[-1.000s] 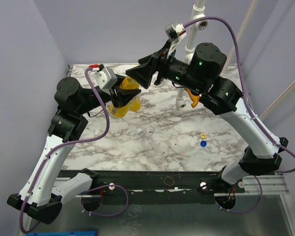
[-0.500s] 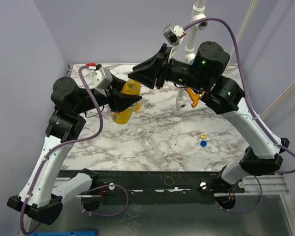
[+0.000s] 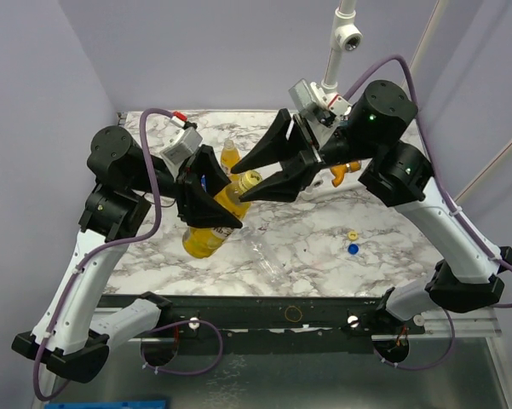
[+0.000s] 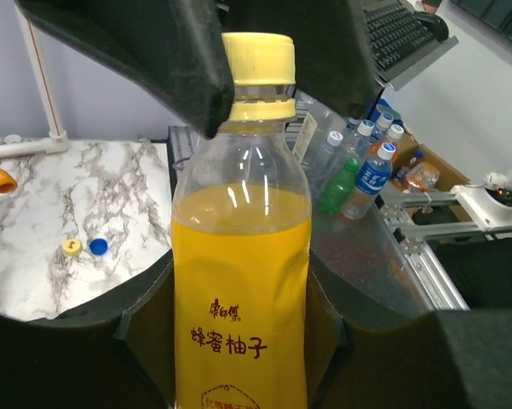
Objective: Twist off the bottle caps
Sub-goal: Unscrew the bottle cap from the plastic bottle.
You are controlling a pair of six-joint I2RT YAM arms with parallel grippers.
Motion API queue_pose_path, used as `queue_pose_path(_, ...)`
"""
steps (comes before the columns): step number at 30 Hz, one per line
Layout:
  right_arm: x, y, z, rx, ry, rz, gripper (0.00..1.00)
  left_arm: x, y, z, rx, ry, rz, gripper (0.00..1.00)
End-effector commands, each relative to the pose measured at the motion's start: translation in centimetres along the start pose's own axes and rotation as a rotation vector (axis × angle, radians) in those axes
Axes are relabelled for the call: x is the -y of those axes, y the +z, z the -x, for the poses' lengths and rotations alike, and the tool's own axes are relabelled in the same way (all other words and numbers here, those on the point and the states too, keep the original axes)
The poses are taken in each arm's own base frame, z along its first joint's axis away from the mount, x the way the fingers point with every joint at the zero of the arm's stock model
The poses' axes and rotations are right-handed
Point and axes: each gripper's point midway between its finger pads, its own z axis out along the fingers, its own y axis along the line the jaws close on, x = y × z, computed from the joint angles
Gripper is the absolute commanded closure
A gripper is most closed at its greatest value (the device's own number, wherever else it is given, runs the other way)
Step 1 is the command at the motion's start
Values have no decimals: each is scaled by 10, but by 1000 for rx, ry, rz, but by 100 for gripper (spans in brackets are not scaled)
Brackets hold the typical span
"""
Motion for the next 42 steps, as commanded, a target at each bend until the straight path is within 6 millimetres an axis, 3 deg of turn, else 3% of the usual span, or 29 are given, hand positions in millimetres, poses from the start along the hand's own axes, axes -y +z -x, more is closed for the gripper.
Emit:
queue_pose_path(1,7,-2,5,16,-7,-88,35,-11,-1,0,14,-26,49,100)
queue_pose_path(4,58,-16,12,56,6,-406,5,-33,-2,5,56,64,168,100)
queue_pose_path(5,73,-23,15,70,14,-501,1,-44,-5,8,74,91,232,100)
queue_pose_path(12,123,-55,15,93,172,-858,0,-111,-35,24,128,269,627,100)
queue_pose_path(17,138,-56,0,90,217,-920,1,-129,-51,21,102,359,745,100)
queue_pose_path(29,150,-37,-18,79,269,-883,22,-123,-53,22,107,379,751,100)
queue_pose_path(37,142,-36,-7,122,250,-846,62,-121,-51,15,98,370,730,100)
queue_pose_path(42,126,-30,2,134,213,-756,85,-119,-47,10,96,349,704,100)
